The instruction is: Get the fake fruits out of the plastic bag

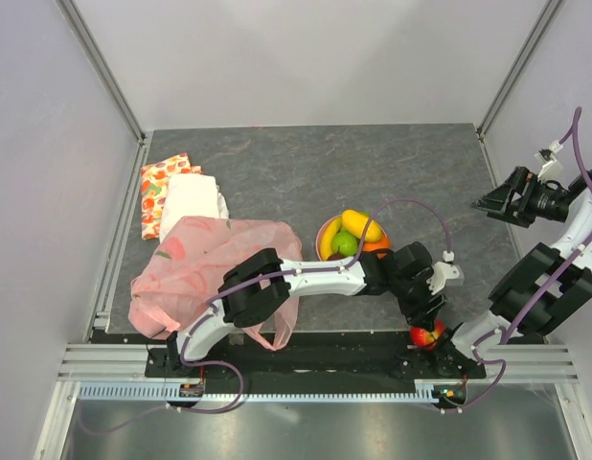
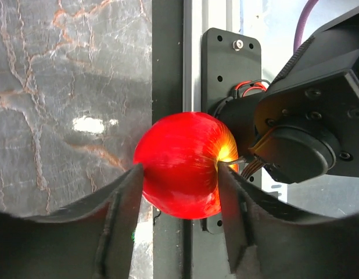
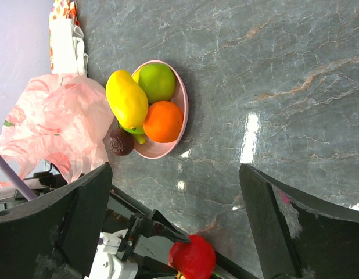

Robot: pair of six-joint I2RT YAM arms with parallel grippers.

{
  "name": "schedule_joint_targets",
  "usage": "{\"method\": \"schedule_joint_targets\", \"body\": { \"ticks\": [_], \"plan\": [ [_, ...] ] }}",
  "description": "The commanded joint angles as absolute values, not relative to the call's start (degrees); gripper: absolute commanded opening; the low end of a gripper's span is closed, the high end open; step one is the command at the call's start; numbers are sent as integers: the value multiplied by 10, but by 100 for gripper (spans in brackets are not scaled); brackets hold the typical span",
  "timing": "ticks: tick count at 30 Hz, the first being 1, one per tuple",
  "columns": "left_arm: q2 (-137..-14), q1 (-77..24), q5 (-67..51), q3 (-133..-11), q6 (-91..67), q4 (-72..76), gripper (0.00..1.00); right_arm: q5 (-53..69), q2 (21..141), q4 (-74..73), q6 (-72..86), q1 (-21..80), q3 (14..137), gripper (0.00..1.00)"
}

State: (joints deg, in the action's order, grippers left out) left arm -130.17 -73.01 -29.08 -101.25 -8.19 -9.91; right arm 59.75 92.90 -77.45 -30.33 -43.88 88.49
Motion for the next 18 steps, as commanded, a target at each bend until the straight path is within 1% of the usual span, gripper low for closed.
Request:
{"method": "schedule_joint_targets", "body": {
  "ticks": [1,2,4,5,6,7,8,13,14,15,16,17,18],
  "plan": [
    [-1310,-737,-308,-1044,-66,-133,48,629,935,-830,-320,-441,896,98],
    [-1310,-736,-309,-1045,-64,-139,37,630,934,-830,-319,-441,896,98],
    [-1299,-735,-308,-1044,-60,-139,28,633,934,-829,-319,-441,894,98],
    [-1295,-733,-302,-1043,-58,-139,19,634,935,-829,-318,-441,895,98],
    [-1286,-732,-301,-1042,-58,-139,12,635,934,-830,-318,-441,897,98],
    [-1281,-730,-300,-1040,-55,-139,8,635,934,-830,-317,-441,898,98],
    [-1274,-728,-297,-1038,-54,-139,2,634,934,-829,-317,-441,902,98],
    [-1224,-705,-312,-1020,-37,-143,2,635,933,-830,-316,-441,919,98],
    [-1223,-703,-327,-1022,-35,-157,19,629,933,-830,-317,-441,920,98],
    [-1223,-703,-339,-1023,-31,-163,34,624,931,-830,-320,-440,920,98],
    [-1224,-704,-351,-1024,-30,-168,46,620,929,-830,-324,-441,918,98],
    [-1232,-704,-379,-1025,-32,-169,60,619,927,-829,-324,-441,915,98],
    [-1237,-707,-386,-1027,-35,-173,66,620,925,-829,-325,-440,909,98]
  ]
}}
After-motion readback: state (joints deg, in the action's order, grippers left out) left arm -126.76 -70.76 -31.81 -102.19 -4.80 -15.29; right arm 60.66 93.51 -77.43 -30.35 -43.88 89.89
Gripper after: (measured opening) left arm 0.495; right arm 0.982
